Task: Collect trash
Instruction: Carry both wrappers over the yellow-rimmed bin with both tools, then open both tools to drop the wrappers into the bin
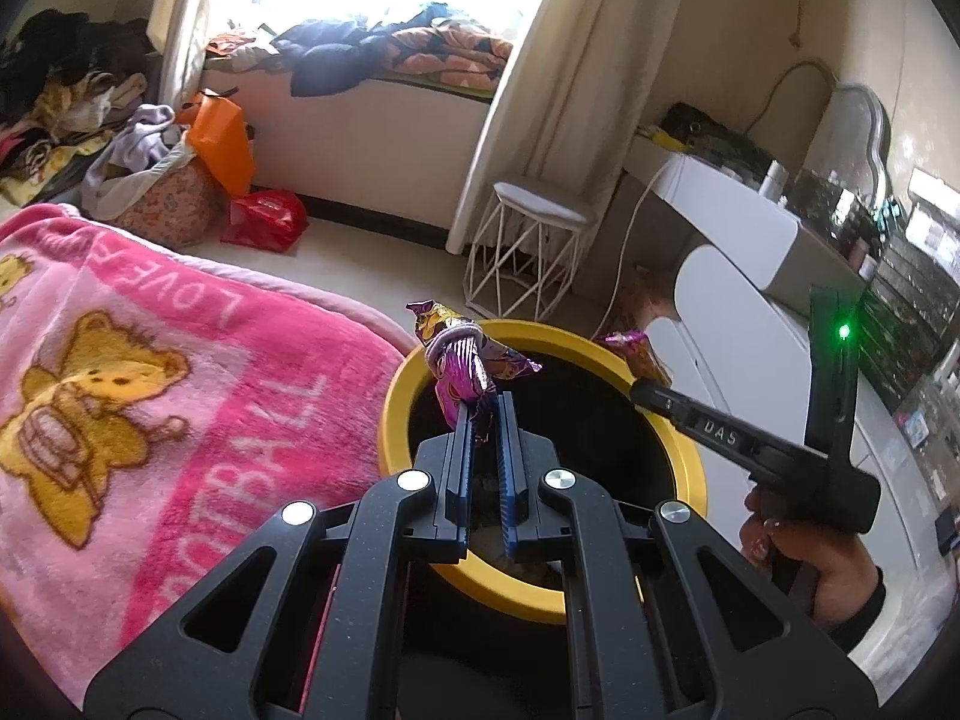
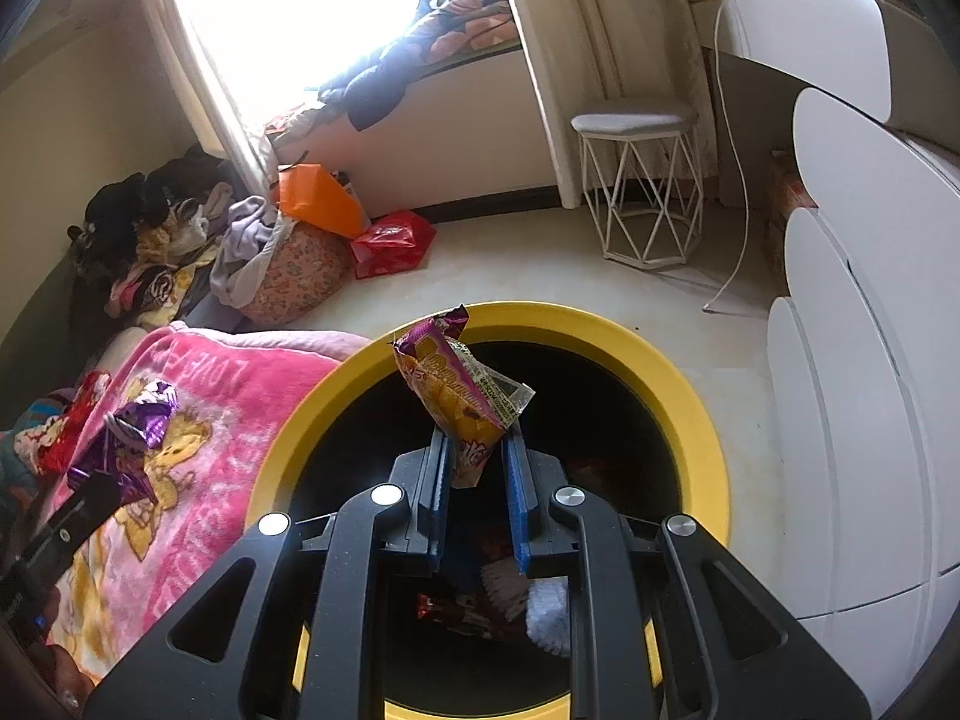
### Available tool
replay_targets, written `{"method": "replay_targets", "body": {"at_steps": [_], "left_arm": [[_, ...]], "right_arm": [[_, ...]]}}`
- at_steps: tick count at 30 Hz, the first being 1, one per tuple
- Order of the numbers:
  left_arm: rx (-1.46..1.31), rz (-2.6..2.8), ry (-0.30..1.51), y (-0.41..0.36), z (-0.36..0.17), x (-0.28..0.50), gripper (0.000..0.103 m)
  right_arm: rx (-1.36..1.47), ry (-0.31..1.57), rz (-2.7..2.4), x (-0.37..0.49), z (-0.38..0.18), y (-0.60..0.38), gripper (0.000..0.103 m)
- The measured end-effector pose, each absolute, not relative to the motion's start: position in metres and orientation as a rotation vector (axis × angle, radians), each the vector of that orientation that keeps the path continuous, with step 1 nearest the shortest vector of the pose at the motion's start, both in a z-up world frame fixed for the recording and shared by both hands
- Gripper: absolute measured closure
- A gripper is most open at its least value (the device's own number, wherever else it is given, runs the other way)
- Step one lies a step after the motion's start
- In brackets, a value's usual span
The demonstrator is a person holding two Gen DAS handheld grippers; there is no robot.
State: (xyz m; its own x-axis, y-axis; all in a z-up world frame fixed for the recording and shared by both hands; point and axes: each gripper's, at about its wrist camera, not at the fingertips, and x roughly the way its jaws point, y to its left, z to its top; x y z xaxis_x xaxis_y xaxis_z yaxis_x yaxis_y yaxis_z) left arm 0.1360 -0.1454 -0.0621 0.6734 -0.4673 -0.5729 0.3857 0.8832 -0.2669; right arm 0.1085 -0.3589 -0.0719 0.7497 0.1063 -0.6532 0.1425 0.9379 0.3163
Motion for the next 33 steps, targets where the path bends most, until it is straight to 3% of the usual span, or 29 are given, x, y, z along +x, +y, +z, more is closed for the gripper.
{"method": "replay_targets", "body": {"at_steps": [18, 27, 29, 33], "left_arm": [[-0.065, -0.544, 0.785, -0.185, -0.101, 0.153, 0.098], [-0.059, -0.563, 0.813, -0.193, -0.107, 0.16, 0.098], [-0.057, -0.565, 0.82, -0.195, -0.108, 0.161, 0.083], [-0.056, -0.557, 0.822, -0.194, -0.108, 0.161, 0.068]], "right_arm": [[0.397, 0.78, -0.032, 0.109, -0.089, -0.377, 0.083], [0.409, 0.792, -0.043, 0.111, -0.091, -0.377, 0.071], [0.411, 0.791, -0.047, 0.111, -0.091, -0.379, 0.069], [0.408, 0.787, -0.054, 0.111, -0.09, -0.38, 0.06]]}}
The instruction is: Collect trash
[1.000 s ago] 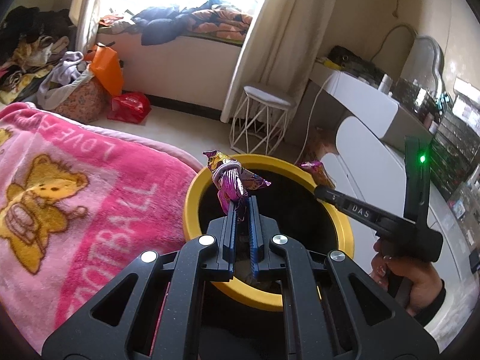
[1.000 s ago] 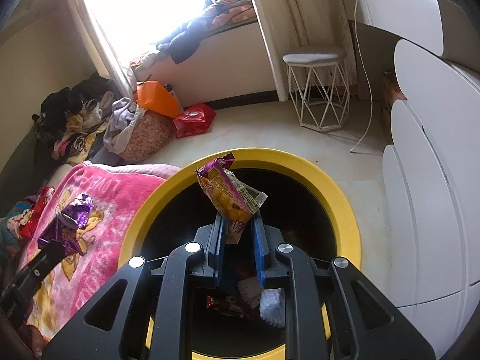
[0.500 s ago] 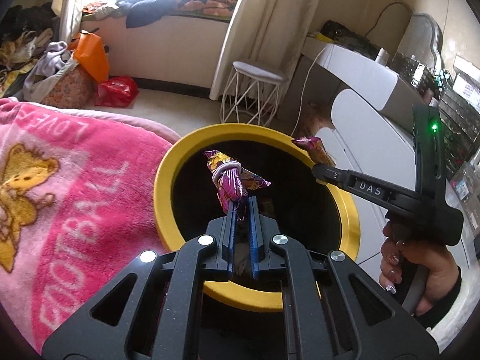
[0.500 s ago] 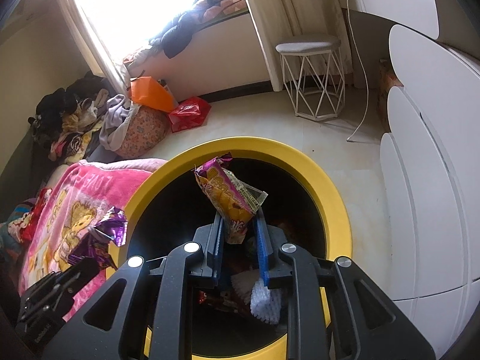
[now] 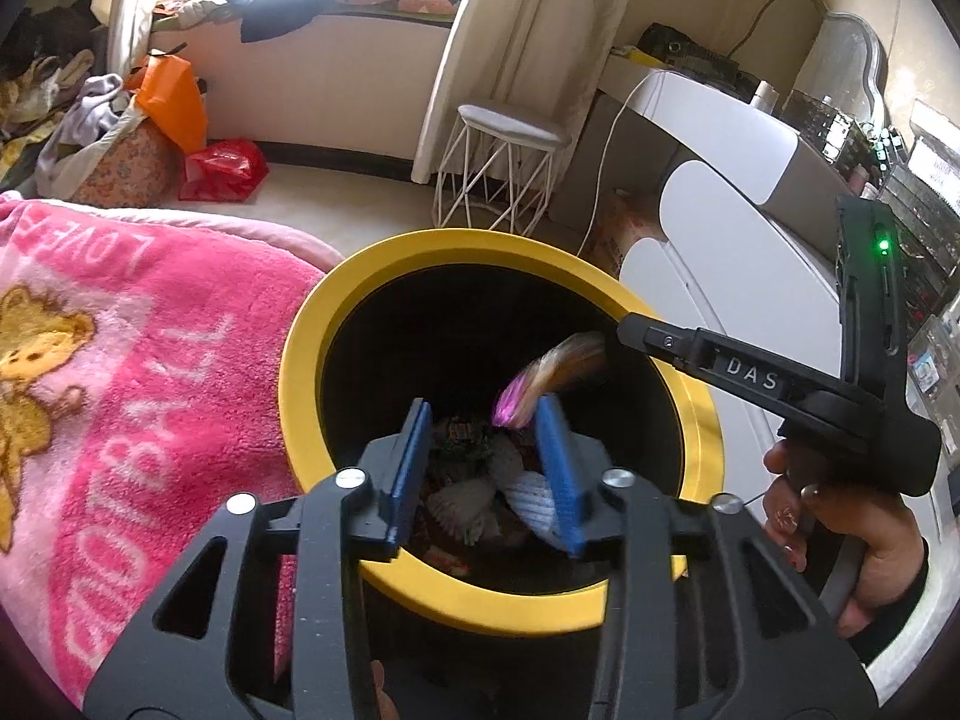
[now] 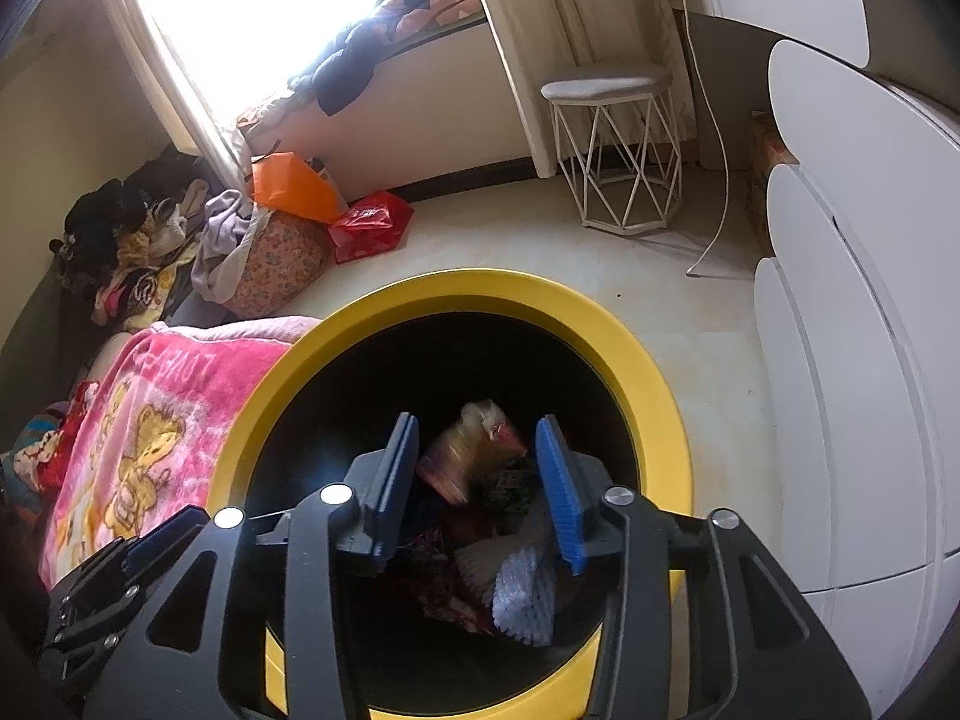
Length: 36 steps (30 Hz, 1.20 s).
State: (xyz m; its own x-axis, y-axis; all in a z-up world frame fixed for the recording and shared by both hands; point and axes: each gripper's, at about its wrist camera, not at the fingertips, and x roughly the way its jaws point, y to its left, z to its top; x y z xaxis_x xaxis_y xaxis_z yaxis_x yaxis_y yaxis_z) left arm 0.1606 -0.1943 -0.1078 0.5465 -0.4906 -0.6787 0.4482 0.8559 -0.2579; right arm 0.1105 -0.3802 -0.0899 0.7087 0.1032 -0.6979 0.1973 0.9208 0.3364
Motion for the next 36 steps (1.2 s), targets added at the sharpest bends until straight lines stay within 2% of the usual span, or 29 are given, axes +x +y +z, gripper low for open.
{"method": "replay_targets", "body": {"at_steps": [5, 11, 13, 22, 36], "left_arm": [[-0.064, -0.527, 0.816, -0.186, -0.104, 0.159, 0.04], [-0.087, -0.477, 0.804, -0.168, -0.1, 0.155, 0.015], [-0.092, -0.46, 0.8, -0.161, -0.099, 0.154, 0.011], [-0.133, -0.31, 0.773, -0.115, -0.091, 0.145, 0.011], [-0.148, -0.151, 0.657, -0.06, -0.066, 0.111, 0.011]], "right_arm": [[0.395, 0.775, -0.055, 0.108, -0.087, -0.378, 0.044], [0.38, 0.763, -0.067, 0.101, -0.08, -0.373, 0.028], [0.369, 0.753, -0.066, 0.097, -0.077, -0.368, 0.021], [0.344, 0.693, -0.044, 0.081, -0.063, -0.338, 0.007], [0.211, 0.509, 0.002, 0.046, -0.04, -0.271, 0.007]]}}
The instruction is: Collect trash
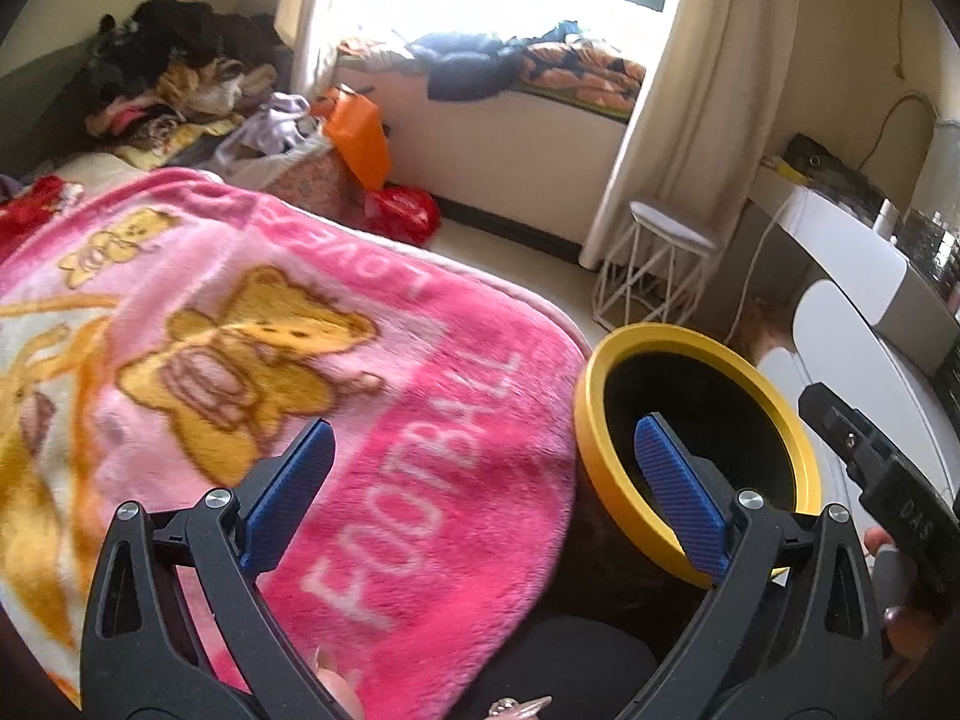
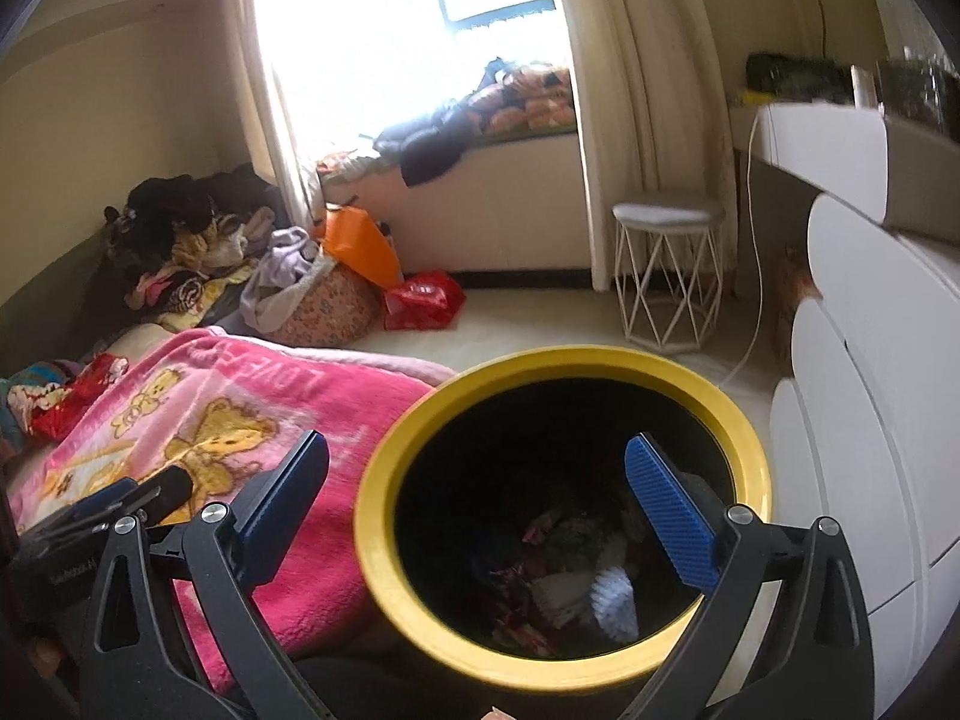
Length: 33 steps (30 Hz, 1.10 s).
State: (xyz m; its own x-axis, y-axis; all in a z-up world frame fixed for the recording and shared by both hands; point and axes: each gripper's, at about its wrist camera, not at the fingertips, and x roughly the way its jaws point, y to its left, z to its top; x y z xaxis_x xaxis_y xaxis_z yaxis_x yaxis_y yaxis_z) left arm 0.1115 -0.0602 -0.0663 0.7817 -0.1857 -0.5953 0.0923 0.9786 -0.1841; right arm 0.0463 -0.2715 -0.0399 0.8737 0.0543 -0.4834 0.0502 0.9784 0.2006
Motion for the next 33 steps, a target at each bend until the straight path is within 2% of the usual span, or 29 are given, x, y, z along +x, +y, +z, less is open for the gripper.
{"method": "replay_targets", "body": {"at_steps": [10, 18, 33], "left_arm": [[-0.089, -0.111, 0.502, -0.048, -0.049, 0.072, 0.011], [-0.08, -0.113, 0.45, -0.043, -0.044, 0.052, 0.011], [-0.097, -0.107, 0.436, -0.037, -0.045, 0.045, 0.011]], "right_arm": [[0.162, 0.35, -0.013, 0.001, -0.038, -0.242, 0.007], [0.106, 0.221, -0.072, -0.024, -0.032, -0.236, 0.006], [0.059, 0.197, -0.077, -0.027, -0.037, -0.234, 0.006]]}}
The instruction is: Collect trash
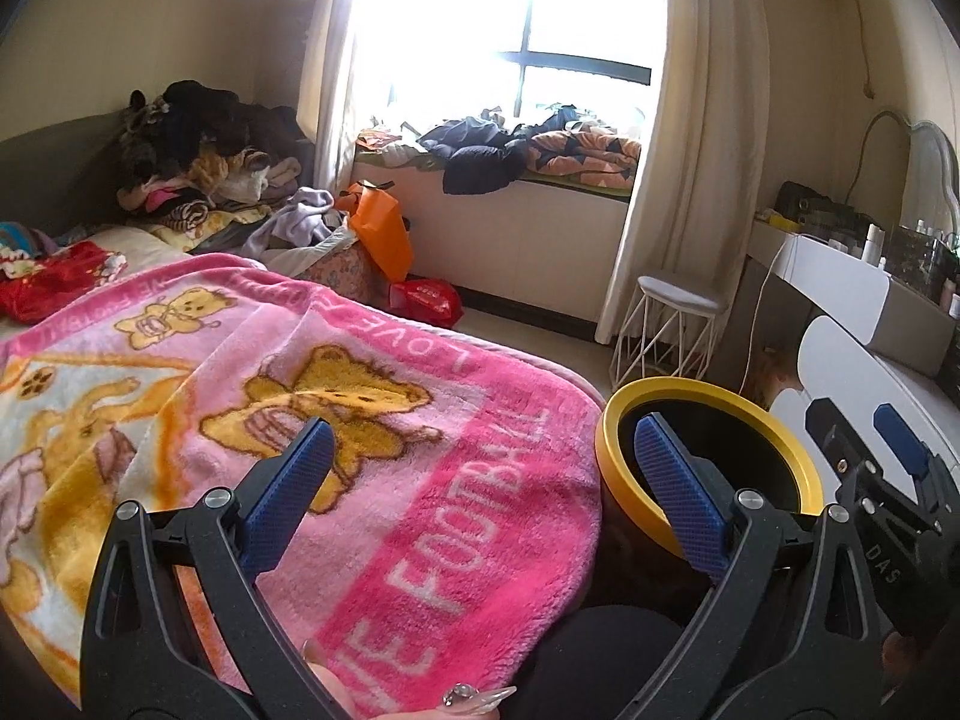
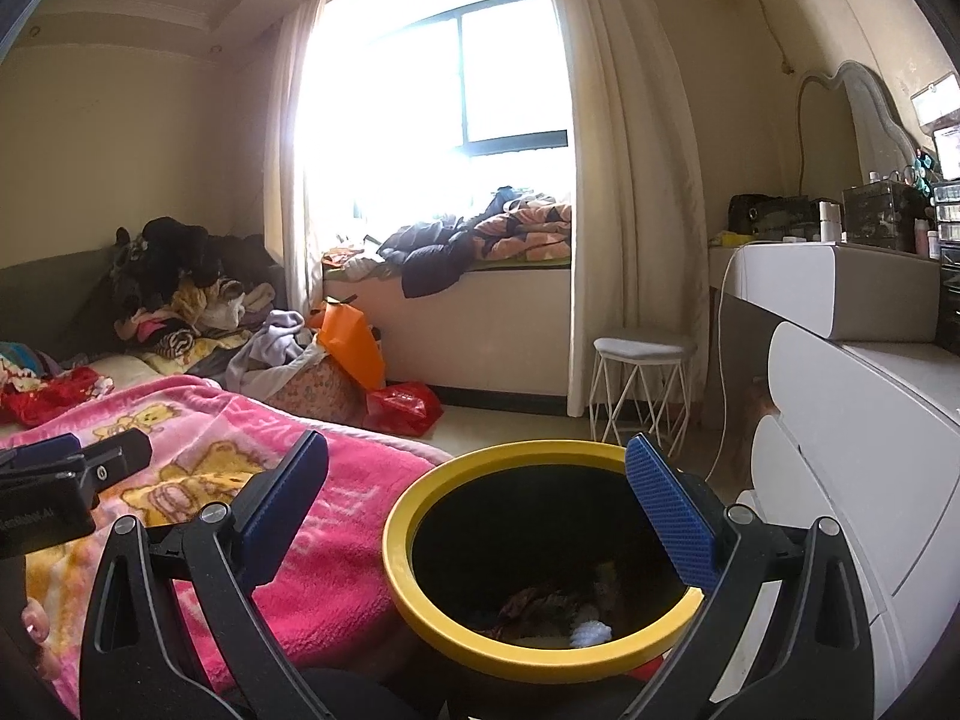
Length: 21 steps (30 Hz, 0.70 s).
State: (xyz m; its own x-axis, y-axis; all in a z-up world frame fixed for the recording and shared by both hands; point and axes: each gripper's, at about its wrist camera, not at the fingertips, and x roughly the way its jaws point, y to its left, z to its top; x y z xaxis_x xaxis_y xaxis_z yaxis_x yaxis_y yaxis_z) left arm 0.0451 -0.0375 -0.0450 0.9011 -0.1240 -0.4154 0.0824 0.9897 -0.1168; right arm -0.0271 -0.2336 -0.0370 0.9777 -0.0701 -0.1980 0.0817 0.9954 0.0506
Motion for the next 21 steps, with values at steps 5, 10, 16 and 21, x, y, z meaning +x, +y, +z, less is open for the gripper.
{"method": "replay_targets", "body": {"at_steps": [5, 10, 16, 21], "left_arm": [[-0.1, -0.109, 0.437, -0.038, -0.0442, 0.0453, 0.011], [-0.099, -0.111, 0.441, -0.0397, -0.0439, 0.0456, 0.011], [-0.097, -0.114, 0.443, -0.0416, -0.0438, 0.0452, 0.011], [-0.098, -0.116, 0.446, -0.0447, -0.0441, 0.0449, 0.011]], "right_arm": [[0.063, 0.198, -0.077, -0.0268, -0.0387, -0.2329, 0.006], [0.068, 0.2, -0.078, -0.0269, -0.0395, -0.2334, 0.006], [0.071, 0.2, -0.08, -0.0271, -0.04, -0.2327, 0.006], [0.074, 0.2, -0.077, -0.0264, -0.0399, -0.233, 0.006]]}}
